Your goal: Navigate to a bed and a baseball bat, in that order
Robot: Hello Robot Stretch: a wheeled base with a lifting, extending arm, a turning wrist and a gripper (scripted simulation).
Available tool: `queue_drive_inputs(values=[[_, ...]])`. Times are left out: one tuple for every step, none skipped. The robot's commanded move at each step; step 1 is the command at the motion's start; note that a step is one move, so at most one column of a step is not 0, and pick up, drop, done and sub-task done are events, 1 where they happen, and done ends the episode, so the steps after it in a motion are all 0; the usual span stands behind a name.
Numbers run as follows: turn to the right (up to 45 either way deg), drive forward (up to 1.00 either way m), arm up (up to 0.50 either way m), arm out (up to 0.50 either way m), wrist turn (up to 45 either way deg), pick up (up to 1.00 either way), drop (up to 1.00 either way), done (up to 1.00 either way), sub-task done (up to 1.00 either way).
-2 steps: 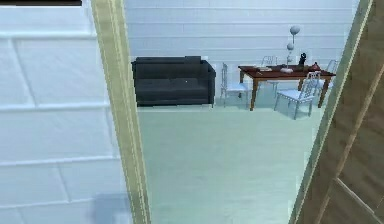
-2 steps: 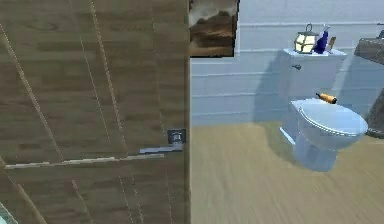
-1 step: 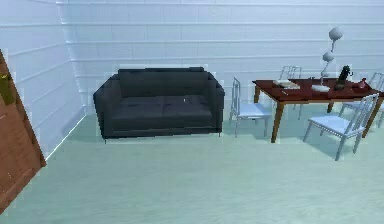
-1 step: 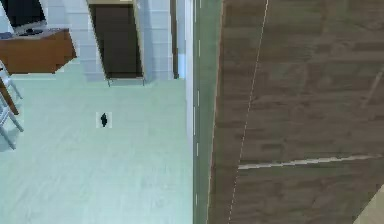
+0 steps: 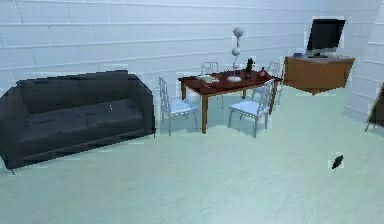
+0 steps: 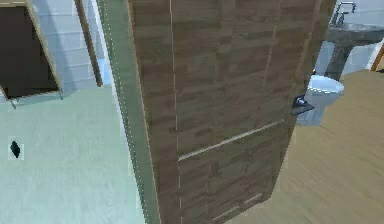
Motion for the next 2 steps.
queue_drive_inputs(values=[[0.0,0.05,0.0,0.0,0.0,0.0,0.0,0.0,0.0],[39.0,0.0,0.0,0.0,0.0,0.0,0.0,0.0,0.0]])
